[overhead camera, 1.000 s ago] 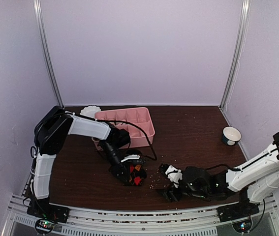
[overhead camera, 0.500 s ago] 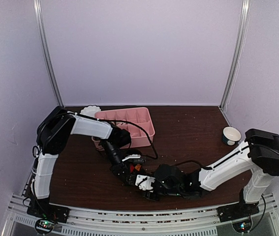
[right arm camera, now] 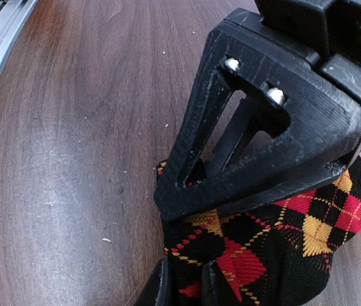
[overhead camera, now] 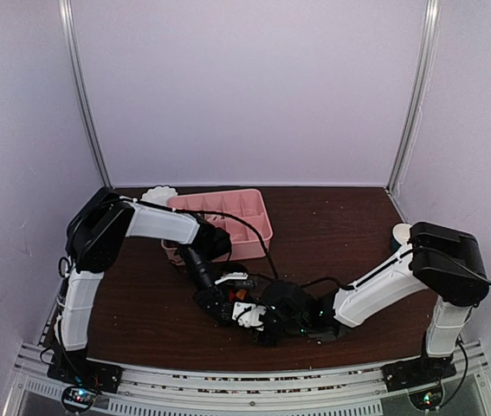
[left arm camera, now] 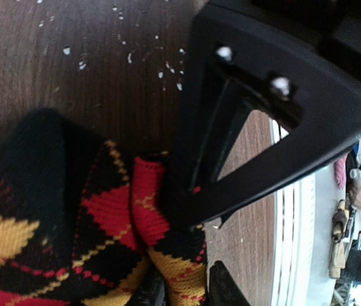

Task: Roll the socks
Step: Roll the sock.

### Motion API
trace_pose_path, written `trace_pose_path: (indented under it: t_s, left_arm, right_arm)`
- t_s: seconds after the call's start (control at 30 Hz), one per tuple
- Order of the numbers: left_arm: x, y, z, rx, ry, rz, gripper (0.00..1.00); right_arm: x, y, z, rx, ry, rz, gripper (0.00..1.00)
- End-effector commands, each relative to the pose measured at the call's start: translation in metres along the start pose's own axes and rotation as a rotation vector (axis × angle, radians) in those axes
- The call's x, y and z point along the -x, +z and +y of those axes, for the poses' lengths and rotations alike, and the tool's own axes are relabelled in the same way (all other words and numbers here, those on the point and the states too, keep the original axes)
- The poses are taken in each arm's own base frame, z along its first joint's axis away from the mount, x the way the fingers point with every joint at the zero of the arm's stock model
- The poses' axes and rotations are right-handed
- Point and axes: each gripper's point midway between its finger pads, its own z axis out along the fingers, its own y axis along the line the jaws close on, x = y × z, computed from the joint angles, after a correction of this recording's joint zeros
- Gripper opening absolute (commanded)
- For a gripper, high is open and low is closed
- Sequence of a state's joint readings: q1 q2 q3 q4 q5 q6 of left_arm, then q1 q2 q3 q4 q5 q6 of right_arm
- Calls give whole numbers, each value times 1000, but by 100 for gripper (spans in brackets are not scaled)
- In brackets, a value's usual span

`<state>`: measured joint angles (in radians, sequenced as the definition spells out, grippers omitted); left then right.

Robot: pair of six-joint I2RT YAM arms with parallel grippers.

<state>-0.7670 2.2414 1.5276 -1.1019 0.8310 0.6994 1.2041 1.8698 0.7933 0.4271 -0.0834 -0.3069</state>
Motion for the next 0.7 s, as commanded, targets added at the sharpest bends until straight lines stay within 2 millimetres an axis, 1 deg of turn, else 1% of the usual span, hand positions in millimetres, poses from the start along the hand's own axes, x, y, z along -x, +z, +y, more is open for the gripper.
trace_pose_path:
  t_s: [0.0, 0.07, 0.17, 0.27, 0.33, 0.43, 0.67]
  left_arm:
    - [-7, 4, 3, -32, 37, 28, 24]
    - [-8, 4, 3, -44, 31, 33, 24]
    - [-8, 5, 5, -44, 22, 42, 24]
    - [-9, 5, 7, -36, 22, 49, 24]
    - [-9, 4, 7, -33, 23, 52, 24]
    - [-9, 4, 7, -34, 23, 51, 24]
    - [-8, 4, 5, -43, 26, 48, 24]
  right_arm:
    - [-27, 9, 12, 63, 21, 84, 18]
    - [-32, 8, 12, 56, 13, 95, 25]
    - [-29, 1, 6, 13, -3, 84, 30]
    - [-17, -9, -4, -45, -33, 60, 33]
    - [-8, -15, -9, -75, -51, 40, 40]
    - [3, -21, -14, -87, -59, 11, 44]
    - [-1, -6, -7, -52, -71, 29, 44]
